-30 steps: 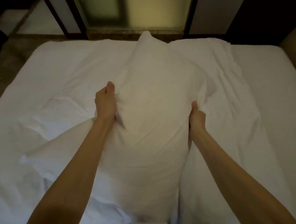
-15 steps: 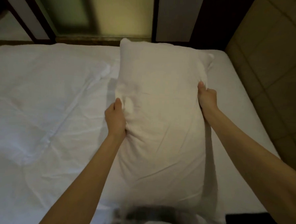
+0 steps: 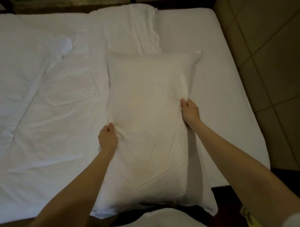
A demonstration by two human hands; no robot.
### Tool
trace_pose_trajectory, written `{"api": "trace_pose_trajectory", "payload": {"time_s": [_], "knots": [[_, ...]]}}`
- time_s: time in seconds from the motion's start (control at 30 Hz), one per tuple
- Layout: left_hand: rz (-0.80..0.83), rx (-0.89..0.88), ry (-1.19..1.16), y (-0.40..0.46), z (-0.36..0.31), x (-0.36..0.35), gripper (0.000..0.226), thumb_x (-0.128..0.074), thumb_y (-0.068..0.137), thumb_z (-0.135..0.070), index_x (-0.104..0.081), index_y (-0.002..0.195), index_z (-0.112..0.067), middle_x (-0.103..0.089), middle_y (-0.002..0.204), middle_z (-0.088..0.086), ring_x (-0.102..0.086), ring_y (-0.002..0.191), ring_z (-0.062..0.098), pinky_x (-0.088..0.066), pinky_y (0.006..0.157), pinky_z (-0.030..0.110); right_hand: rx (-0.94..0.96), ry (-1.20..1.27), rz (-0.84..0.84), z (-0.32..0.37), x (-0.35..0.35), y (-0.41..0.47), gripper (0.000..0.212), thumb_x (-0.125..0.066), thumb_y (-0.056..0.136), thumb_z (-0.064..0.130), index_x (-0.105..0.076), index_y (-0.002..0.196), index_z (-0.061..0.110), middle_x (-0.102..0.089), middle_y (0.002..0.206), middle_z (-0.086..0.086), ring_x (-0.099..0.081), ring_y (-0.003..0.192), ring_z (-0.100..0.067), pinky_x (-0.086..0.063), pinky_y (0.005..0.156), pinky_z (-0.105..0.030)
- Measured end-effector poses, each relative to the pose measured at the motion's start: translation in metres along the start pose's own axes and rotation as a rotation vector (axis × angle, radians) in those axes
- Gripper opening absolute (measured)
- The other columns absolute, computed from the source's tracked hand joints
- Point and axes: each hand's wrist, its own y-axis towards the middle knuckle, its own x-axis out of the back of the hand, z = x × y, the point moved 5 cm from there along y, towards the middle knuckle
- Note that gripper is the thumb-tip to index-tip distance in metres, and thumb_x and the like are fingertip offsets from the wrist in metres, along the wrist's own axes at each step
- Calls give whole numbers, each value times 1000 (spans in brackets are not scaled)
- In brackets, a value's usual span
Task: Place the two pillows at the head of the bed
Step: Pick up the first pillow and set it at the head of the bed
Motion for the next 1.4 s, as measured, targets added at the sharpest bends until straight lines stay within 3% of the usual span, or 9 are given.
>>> {"api": "trace_pose_trajectory", "payload": {"time_s": [0.07,0.17,0.33,0.53,0.63,0.77,0.9,1.07,1.4], "knots": [[46,11,54,9,-4,-2,39,-35,99,-28,-55,96,6,-61,106,29,-56,99,39,-39,78,39,-19,-62,-23,-4,-7,-3,33,-37,95,45,-46,93,13,-56,105,-10,-52,100,-30,-41,88,-42],[78,-5,70,21,-20,-6,31,-37,97,-23,-49,108,3,-58,111,25,-57,101,39,-41,77,38,-193,-86,-108,-22,-5,-9,64,-42,86,64,-45,120,10,-47,130,-12,-42,121,-34,-32,101,-50],[122,-21,14,27,-48,-20,40,-36,96,-29,-45,126,-3,-51,128,22,-52,114,39,-42,99,49,-462,65,1,-58,-7,-18,108,-41,72,82,-19,147,7,-34,150,-17,-36,134,-38,-27,112,-55],[105,142,72,41,-35,-41,43,-22,102,-24,-33,139,-7,-34,143,23,-35,126,38,-29,104,46,-369,47,-60,-55,-20,-22,99,-35,78,79,-27,143,4,-43,144,-18,-46,126,-36,-36,107,-48],[127,224,-9,48,-28,-48,57,-23,98,-44,-36,135,-2,-42,140,23,-41,126,39,-32,105,48,-332,60,-77,-57,-28,-25,89,-31,84,74,-30,141,6,-48,139,-18,-50,121,-35,-40,97,-39],[152,215,-18,45,-25,-59,65,-17,96,-52,-44,130,-3,-53,132,22,-51,119,38,-37,102,46,-251,86,-112,-62,-24,-19,64,-35,88,66,-59,104,8,-63,105,-12,-58,98,-30,-44,81,-35],[59,74,-63,46,-34,-57,54,-24,99,-40,-64,97,-4,-66,105,16,-60,100,35,-44,86,39,-145,112,-199,-61,-11,-9,54,-44,92,54,-42,53,17,-50,57,0,-47,57,-18,-35,54,-31],[-93,41,-309,43,-61,-50,44,-34,94,-27,-39,51,-19,-48,58,0,-46,61,21,-41,66,37,-49,218,-260,-49,13,16,55,-49,93,44,-30,48,18,-37,48,3,-33,46,-12,-29,51,-29],[-167,-113,-587,30,-188,-73,43,-38,94,-24,-20,54,-22,-26,55,-4,-25,54,12,-25,59,32,116,302,-290,19,117,101,53,-50,93,37,-31,48,18,-36,50,2,-36,51,-14,-31,56,-29]]}}
